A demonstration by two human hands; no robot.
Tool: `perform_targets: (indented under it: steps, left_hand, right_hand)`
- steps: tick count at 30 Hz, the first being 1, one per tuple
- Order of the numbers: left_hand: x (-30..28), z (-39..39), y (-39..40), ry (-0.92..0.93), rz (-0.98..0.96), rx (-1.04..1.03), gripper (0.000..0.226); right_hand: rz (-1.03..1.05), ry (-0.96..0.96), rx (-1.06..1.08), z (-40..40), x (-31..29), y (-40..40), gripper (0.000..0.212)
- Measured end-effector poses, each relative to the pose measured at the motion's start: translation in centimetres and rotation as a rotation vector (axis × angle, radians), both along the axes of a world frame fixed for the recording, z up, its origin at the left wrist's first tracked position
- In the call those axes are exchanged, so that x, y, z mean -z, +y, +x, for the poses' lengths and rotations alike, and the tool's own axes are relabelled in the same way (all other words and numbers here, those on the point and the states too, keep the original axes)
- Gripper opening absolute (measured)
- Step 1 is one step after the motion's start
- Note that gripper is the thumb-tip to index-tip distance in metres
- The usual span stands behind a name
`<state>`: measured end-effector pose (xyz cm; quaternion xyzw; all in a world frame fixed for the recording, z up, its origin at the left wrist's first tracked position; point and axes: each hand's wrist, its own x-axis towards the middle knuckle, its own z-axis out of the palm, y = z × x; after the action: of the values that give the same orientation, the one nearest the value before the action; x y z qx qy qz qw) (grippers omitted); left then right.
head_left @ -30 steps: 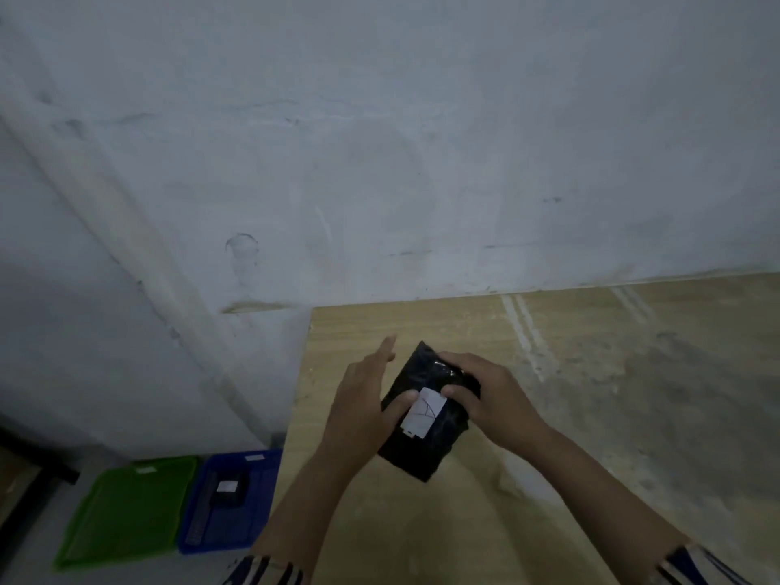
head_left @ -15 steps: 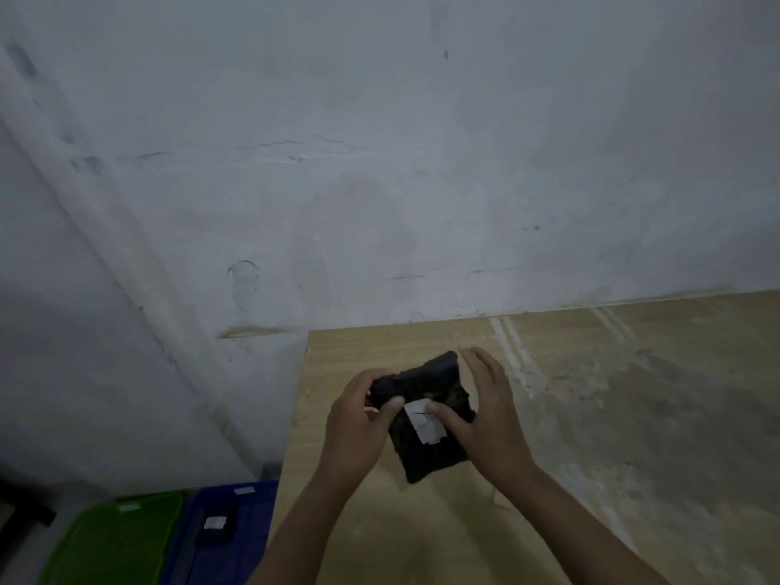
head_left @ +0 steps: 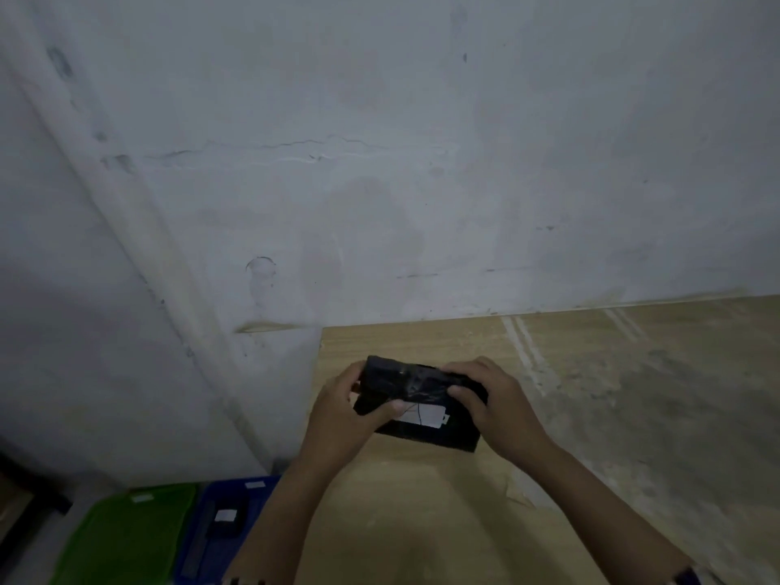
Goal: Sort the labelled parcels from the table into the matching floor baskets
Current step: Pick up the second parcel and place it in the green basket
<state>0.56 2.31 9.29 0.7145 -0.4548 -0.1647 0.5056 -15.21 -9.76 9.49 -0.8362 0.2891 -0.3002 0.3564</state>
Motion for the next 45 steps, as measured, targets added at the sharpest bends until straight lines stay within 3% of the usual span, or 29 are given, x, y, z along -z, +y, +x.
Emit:
perform_targets:
  steps: [5,17,31,37,45]
  left_hand:
    - [0.3,0.6,0.7,0.119,-0.041,-0.009,0.032]
    - [1.7,5.6,4.8,0.346,-0.006,-0.008,0.025]
    - [2.7,12.9,11.1,0.051,0.063,-0.007,0.059]
    - [3.1,14.5,13.0,-0.064,0.111,-0.021,0.052]
    - [2.1,18.9,16.1,-0.180,0.133,-0.088,0.063]
  right_hand:
    - [-0.014,-0.064,0.079,0.5,-0.2,0.8,0.026]
    - [0.274,-0.173,0.146,4.2,0.4,5.0,0.056]
    - [0.340,-0.265,0.288,9.9,2.9,10.6,0.040]
    - [0.342,-0.261,0.245,12.1,2.6,11.7,0.040]
    - [0.338,-0.266,0.165,17.7,1.8,14.8,0.042]
